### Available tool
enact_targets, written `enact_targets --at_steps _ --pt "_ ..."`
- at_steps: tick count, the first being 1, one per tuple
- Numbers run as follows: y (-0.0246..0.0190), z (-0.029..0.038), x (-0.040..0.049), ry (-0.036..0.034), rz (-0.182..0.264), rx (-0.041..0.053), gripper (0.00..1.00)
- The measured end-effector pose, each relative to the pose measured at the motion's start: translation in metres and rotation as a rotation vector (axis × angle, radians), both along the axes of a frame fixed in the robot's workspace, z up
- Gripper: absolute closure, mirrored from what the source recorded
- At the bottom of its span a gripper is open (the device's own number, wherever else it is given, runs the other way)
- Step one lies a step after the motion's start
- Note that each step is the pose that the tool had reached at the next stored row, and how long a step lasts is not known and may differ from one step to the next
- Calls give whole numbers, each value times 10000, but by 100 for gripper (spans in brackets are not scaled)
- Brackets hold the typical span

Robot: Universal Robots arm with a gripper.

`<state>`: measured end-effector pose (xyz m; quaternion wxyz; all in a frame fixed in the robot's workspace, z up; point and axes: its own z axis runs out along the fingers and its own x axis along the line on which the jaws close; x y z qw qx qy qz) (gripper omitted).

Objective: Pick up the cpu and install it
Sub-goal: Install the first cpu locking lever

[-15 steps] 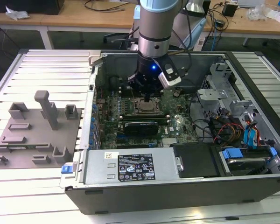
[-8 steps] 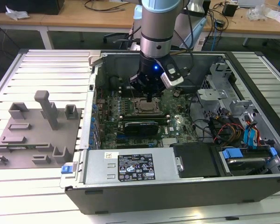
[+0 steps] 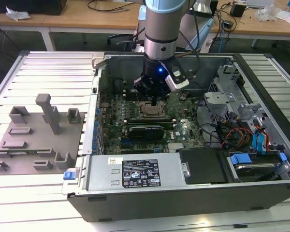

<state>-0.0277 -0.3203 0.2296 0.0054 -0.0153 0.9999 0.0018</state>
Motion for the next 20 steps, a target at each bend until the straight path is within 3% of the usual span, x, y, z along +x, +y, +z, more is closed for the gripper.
enact_targets --at_steps 9,15,17,20 --pt "0 17 -3 0 0 0 89" --pt "0 126 -3 0 -1 -1 89" --pt "0 225 -3 0 0 0 89" --pt "0 240 -3 -1 0 2 89"
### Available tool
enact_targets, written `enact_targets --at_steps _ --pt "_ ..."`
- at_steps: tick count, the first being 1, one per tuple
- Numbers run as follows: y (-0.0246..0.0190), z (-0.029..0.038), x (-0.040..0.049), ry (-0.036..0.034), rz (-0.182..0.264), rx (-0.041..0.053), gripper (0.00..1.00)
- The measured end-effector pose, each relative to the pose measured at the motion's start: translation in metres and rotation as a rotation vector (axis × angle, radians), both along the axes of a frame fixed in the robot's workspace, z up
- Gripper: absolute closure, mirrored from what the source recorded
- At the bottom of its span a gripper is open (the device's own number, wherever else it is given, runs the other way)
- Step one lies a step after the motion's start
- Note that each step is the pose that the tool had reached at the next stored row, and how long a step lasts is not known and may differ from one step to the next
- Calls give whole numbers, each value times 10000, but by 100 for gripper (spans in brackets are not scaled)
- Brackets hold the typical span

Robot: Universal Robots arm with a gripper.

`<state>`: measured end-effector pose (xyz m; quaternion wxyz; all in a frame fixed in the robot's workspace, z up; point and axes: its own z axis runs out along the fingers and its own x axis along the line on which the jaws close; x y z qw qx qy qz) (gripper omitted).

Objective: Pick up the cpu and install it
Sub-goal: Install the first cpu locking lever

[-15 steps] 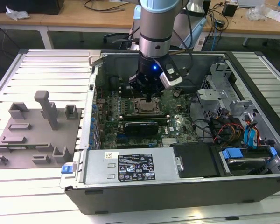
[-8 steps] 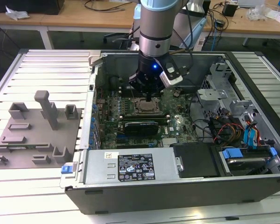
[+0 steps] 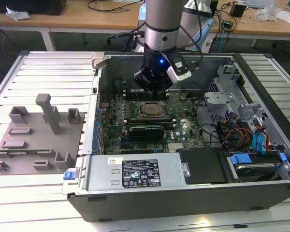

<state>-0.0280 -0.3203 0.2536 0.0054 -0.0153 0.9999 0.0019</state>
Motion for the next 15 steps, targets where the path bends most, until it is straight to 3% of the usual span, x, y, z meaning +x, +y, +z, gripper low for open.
enact_targets --at_steps 8,15 --pt "0 2 -23 2 1 -4 89" --pt "0 2 -206 1 -2 -3 89"
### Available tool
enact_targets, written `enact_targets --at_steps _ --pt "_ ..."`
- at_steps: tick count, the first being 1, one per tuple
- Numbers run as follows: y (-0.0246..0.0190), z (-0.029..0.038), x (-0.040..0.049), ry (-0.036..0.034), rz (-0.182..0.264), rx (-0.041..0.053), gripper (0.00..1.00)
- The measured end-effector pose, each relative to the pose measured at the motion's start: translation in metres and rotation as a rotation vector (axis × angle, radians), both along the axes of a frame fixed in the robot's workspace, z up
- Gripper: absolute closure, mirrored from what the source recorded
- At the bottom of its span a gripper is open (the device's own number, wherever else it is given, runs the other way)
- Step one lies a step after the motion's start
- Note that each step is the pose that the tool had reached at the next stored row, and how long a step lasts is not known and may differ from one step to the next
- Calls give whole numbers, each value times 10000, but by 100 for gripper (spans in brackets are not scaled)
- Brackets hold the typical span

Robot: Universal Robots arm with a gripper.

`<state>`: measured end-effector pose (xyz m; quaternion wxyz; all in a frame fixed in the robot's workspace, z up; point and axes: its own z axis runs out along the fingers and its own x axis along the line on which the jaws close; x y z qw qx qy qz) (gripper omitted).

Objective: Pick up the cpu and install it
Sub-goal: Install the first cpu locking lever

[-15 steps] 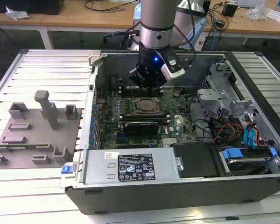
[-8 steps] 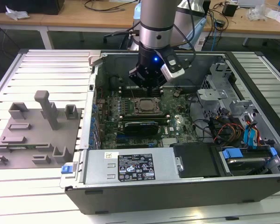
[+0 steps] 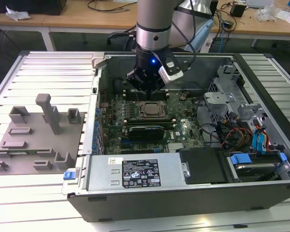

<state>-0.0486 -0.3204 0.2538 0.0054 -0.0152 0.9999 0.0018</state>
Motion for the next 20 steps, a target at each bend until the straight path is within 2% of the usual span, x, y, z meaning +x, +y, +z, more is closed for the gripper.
enact_targets --at_steps 4,8,9,10,11,12,13,18,20 --pt "1 0 -207 0 -4 0 89" --pt "3 -1 -362 -1 -11 1 89" --pt "3 -1 -435 0 -11 8 89" --pt "3 -1 -452 -52 -12 129 89" --pt "3 -2 -459 -105 -10 390 89" --pt "3 -1 -464 -127 -11 537 89" --pt "3 -1 -471 -157 -13 749 89" --pt "3 -1 -545 -202 -11 897 89" --pt "3 -1 -564 -248 -13 1315 89"
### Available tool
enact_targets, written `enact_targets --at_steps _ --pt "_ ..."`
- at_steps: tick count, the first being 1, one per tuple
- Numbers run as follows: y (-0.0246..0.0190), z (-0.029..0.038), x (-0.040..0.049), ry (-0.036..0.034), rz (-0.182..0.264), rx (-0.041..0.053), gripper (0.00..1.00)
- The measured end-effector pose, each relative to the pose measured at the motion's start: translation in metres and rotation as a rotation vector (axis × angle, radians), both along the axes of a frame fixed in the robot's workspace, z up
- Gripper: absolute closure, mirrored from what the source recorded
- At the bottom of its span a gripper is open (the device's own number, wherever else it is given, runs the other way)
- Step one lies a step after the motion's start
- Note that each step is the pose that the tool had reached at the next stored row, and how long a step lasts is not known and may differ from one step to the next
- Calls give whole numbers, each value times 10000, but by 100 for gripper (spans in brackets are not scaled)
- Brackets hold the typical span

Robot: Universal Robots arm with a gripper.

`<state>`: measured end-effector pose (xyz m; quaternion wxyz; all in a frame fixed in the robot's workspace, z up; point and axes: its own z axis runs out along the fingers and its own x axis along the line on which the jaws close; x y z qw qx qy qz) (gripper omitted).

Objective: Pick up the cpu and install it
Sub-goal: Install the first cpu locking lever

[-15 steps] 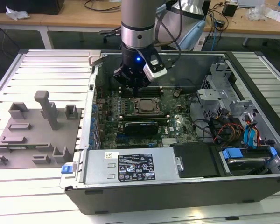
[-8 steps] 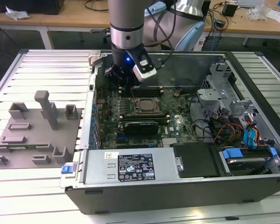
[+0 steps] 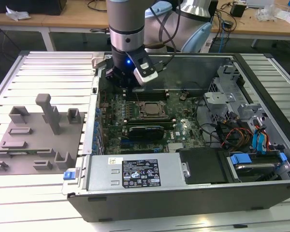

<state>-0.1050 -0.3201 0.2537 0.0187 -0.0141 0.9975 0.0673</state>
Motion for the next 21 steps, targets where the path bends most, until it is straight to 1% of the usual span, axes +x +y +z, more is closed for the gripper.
enact_targets --at_steps 1,3,4,5,6,10,13,16,17,19,21 --pt "0 0 -4 -15 -1 197 89" --pt "0 0 -7 -36 -1 540 89" --pt "0 0 -9 -48 -1 697 89" --pt "0 0 -11 -56 -1 832 89" --pt "0 0 -11 -60 -2 886 89" --pt "0 0 -7 -63 1 889 89" --pt "0 0 43 -60 -1 889 89" --pt "0 0 132 -56 -2 890 89" --pt "-1 -1 197 -53 0 890 89" --pt "-4 -2 274 -51 -5 890 89" --pt "-10 -6 372 -49 -22 890 89"
